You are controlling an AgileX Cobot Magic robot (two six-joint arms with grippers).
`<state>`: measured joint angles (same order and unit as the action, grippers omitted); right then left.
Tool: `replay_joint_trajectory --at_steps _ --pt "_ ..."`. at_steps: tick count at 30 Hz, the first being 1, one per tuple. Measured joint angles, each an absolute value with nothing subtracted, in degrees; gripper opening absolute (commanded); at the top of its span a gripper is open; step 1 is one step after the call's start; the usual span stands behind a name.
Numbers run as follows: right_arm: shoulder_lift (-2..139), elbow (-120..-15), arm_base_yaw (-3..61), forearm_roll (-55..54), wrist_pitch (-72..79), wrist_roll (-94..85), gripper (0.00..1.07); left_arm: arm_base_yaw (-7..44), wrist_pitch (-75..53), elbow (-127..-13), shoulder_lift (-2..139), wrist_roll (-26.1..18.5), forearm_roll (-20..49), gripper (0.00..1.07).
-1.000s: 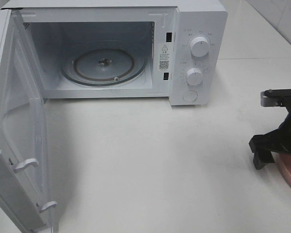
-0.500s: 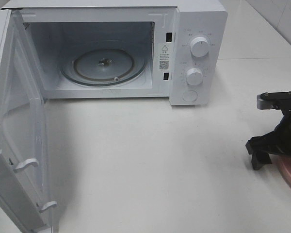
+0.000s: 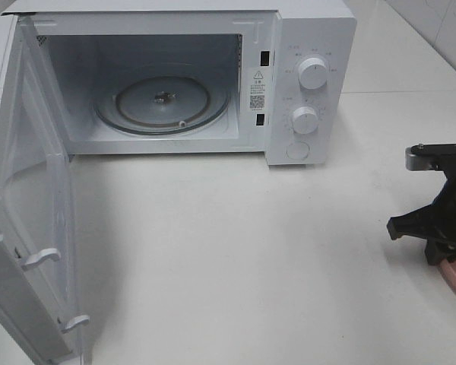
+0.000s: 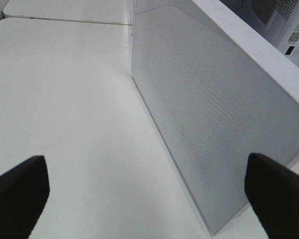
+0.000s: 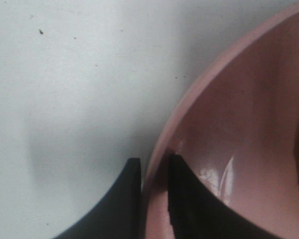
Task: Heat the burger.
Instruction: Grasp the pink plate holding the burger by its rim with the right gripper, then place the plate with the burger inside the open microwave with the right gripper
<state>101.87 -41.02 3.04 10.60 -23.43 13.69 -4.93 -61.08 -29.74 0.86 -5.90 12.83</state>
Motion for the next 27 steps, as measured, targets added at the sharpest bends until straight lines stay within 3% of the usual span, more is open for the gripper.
replay_joint_trajectory --at_steps 12,27 --pt "101.7 -41.2 3.5 10.7 -24.6 14.0 0.0 -4.9 -61.1 -29.7 0.9 -5.9 12.8 1.0" --pt "101.4 -41.0 11.6 22.8 -30.5 25.6 0.0 -4.9 -61.1 -29.7 0.9 -5.9 12.8 1.0"
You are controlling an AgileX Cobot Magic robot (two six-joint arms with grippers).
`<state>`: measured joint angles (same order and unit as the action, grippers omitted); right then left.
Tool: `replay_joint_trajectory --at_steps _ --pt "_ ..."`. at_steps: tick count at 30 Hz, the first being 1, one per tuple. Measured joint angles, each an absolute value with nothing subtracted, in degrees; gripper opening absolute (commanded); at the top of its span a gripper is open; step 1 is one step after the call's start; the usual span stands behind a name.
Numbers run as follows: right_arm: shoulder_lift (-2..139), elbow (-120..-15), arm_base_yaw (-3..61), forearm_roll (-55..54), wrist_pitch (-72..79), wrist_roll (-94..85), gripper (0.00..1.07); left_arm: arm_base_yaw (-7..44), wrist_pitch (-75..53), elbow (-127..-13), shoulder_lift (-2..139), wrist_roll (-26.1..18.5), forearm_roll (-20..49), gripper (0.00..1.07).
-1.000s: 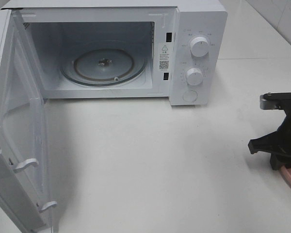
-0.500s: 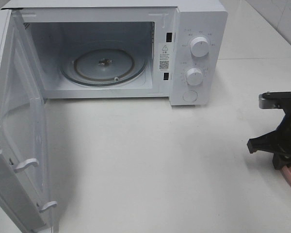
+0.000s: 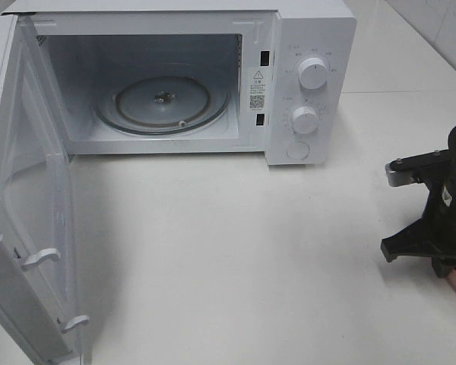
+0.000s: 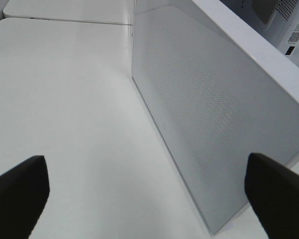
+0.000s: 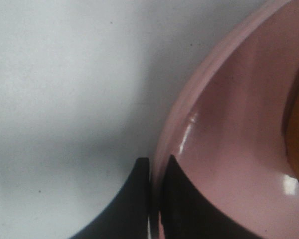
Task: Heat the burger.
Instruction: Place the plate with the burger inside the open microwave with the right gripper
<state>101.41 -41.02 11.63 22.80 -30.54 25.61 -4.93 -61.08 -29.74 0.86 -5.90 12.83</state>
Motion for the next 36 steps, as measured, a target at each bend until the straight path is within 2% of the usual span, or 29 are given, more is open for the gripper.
replay_joint_trajectory --at_steps 15,27,36 --pt "94.5 -40.3 19.4 32.1 -39.1 36.2 0.0 -4.9 -61.1 -29.7 0.9 -5.9 12.8 1.0" --pt "90.6 -39.6 24.8 34.1 -44.0 36.3 0.0 -4.9 -61.1 -29.7 0.9 -5.9 12.8 1.0" --pt "86.1 -36.8 31.9 33.7 -46.2 36.3 0.0 -4.9 -61.1 -29.7 0.9 -5.9 12.8 1.0"
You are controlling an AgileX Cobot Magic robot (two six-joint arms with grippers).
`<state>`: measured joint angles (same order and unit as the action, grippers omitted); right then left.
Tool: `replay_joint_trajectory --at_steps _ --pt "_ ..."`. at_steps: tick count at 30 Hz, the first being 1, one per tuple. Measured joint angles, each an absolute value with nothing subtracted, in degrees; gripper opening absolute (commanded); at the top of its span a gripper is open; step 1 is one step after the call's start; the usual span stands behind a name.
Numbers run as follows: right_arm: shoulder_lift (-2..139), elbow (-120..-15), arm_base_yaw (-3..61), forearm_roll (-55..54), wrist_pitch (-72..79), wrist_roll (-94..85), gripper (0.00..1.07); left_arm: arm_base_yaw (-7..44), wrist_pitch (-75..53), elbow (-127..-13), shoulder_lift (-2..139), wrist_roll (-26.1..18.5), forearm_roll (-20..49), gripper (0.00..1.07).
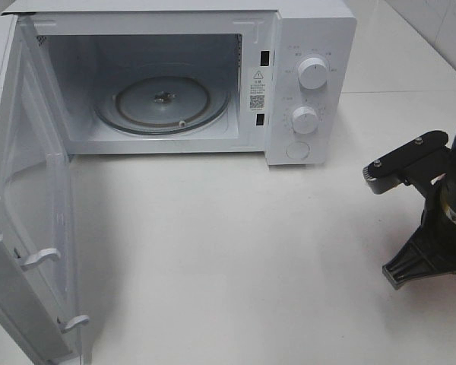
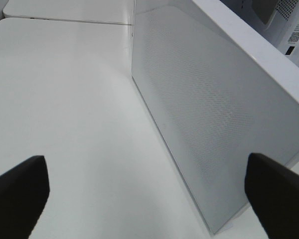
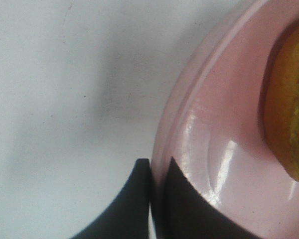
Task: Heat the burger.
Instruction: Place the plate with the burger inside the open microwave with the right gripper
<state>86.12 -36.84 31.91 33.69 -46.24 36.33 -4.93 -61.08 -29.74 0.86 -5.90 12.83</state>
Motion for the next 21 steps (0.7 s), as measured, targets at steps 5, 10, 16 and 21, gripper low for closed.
replay_joint_trajectory --at_steps 5,10,16,21 --pt "84.5 -35.5 35.3 33.7 -48.8 36.3 0.0 -4.9 -61.1 -29.7 0.9 -5.9 12.8 1.0" --pt "83.2 -34.1 39.3 33.5 -49.8 36.3 0.0 -4.9 -61.1 -29.7 0.9 -5.9 12.8 1.0" --pt "82.2 -33.2 46.5 33.5 -52.3 36.3 0.0 -4.9 -61.1 -29.7 0.9 -5.9 12.8 1.0" --pt "82.2 -33.2 50.8 33.5 -53.0 36.3 0.0 -4.9 -61.1 -29.7 0.9 -5.9 12.8 1.0"
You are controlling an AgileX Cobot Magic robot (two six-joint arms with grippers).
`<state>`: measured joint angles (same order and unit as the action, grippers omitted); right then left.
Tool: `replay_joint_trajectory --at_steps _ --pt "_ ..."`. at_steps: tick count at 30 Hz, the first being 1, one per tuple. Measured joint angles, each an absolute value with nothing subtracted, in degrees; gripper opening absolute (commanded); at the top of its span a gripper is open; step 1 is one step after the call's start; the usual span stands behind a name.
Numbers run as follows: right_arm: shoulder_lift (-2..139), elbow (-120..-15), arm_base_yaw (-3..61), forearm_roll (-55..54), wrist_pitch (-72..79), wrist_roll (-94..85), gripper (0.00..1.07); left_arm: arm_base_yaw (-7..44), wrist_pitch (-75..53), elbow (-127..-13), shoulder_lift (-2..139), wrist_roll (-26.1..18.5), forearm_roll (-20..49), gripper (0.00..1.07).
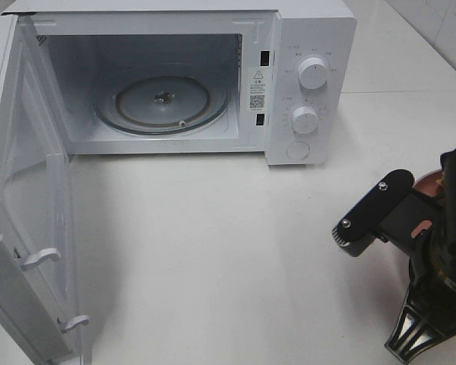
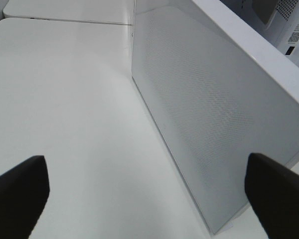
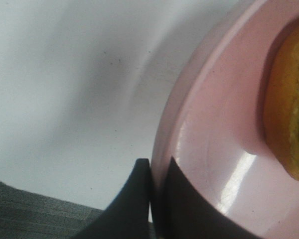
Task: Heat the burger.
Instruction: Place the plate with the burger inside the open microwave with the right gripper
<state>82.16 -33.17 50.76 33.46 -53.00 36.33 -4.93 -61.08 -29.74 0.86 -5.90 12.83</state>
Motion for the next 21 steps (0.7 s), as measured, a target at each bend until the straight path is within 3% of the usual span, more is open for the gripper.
replay_joint_trajectory --at_steps 21 --pt "82.2 -33.2 61.1 34.7 -53.3 29.6 0.0 -4.9 -61.1 -29.7 0.9 -5.9 12.8 1.0"
